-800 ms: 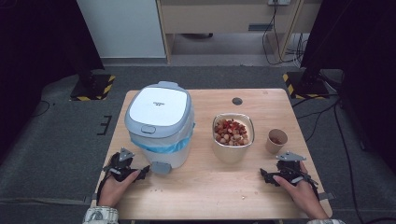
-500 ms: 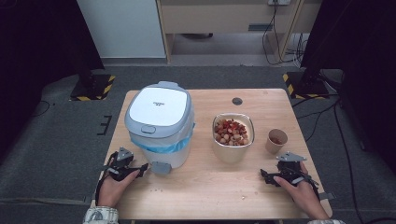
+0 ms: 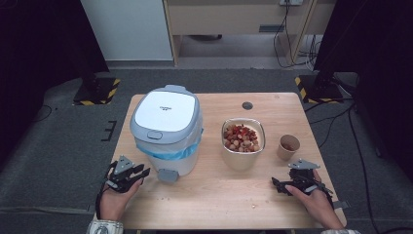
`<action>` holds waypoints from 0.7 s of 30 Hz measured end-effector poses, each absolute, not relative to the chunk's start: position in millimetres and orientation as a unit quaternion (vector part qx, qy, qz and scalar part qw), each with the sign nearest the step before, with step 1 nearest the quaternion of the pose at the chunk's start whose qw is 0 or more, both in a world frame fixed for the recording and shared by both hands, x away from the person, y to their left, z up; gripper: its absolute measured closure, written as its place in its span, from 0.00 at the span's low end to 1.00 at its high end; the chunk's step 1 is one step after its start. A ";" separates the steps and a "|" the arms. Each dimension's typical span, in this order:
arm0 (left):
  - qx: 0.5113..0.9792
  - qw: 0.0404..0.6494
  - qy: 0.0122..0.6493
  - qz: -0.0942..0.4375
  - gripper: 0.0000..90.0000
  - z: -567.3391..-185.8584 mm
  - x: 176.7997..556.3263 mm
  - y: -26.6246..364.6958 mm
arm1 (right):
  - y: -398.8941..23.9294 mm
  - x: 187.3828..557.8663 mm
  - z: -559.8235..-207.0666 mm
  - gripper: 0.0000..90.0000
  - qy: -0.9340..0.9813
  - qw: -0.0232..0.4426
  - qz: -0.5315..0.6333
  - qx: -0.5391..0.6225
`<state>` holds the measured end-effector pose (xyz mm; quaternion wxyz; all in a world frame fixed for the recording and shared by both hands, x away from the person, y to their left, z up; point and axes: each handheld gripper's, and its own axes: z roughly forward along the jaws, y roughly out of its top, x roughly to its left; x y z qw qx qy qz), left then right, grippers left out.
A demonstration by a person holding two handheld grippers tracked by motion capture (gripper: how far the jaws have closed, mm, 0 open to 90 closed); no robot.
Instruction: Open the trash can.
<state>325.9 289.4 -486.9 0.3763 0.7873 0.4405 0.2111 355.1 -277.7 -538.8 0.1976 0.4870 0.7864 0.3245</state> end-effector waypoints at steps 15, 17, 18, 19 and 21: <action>0.819 0.397 0.379 0.168 1.00 -489.3 331.1 254.7 | -278.3 354.6 -538.9 0.01 0.788 0.197 0.325 0.484; 0.821 0.394 0.379 0.163 1.00 -491.8 334.1 253.8 | -278.4 354.6 -538.9 0.01 0.789 0.196 0.326 0.482; 0.824 0.391 0.378 0.161 1.00 -492.9 334.9 253.0 | -278.4 354.6 -538.9 0.01 0.789 0.196 0.326 0.482; 0.827 0.387 0.374 0.161 1.00 -494.3 335.7 250.8 | -278.3 354.6 -538.9 0.01 0.789 0.197 0.326 0.483; 0.835 0.379 0.364 0.162 1.00 -495.7 337.3 246.5 | -278.4 354.7 -538.9 0.01 0.789 0.196 0.326 0.482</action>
